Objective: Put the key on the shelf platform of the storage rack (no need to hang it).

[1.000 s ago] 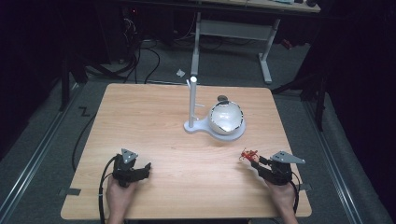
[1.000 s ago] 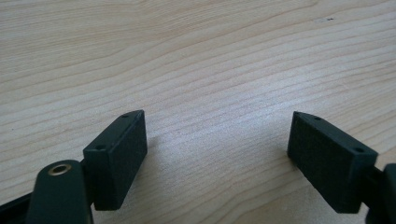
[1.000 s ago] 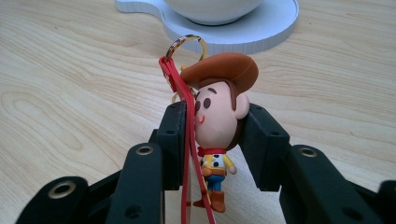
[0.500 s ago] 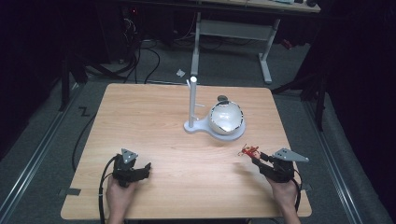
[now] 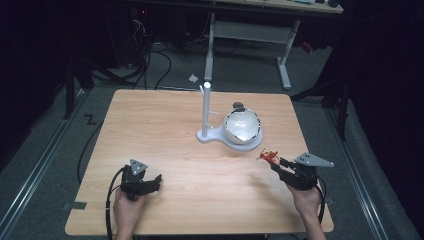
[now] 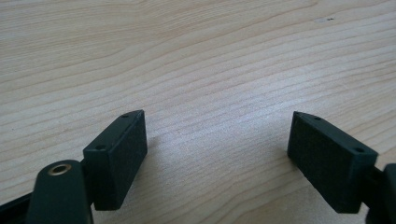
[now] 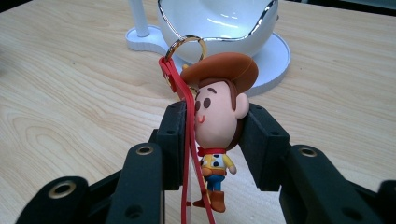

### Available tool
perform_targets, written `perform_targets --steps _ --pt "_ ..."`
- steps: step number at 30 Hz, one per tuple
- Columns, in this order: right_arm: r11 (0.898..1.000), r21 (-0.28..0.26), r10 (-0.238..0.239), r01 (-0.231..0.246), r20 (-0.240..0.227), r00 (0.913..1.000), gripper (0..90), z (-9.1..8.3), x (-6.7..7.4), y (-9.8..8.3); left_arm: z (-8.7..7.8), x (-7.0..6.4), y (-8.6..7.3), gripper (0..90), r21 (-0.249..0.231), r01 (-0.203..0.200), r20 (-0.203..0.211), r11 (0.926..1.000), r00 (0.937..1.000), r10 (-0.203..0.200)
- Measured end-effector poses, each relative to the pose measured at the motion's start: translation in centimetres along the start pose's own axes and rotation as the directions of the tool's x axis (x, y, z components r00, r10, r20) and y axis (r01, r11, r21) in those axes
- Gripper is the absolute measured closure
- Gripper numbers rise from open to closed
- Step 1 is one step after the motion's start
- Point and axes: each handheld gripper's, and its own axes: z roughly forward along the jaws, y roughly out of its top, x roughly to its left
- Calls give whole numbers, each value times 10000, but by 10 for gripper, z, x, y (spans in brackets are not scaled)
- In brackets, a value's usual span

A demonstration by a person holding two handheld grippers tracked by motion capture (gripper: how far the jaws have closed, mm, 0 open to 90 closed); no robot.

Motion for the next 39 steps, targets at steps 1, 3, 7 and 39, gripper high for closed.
perform_targets --steps 1,3,7,39 --pt "10000 -17 -32 32 9 10000 627 -1 0 2 0 0 0 202 -2 11 -5 10000 10000 -11" --pt "9999 -69 -119 119 44 9999 627 -2 1 5 0 0 0 202 0 15 -4 10000 10000 -15" --pt "9997 -218 -132 134 93 9999 627 -3 -1 12 0 0 0 202 -1 14 -5 10000 10000 -14" --pt "9982 -551 -254 233 -372 9990 627 16 -5 61 0 0 0 202 -3 13 -5 10000 10000 -13"
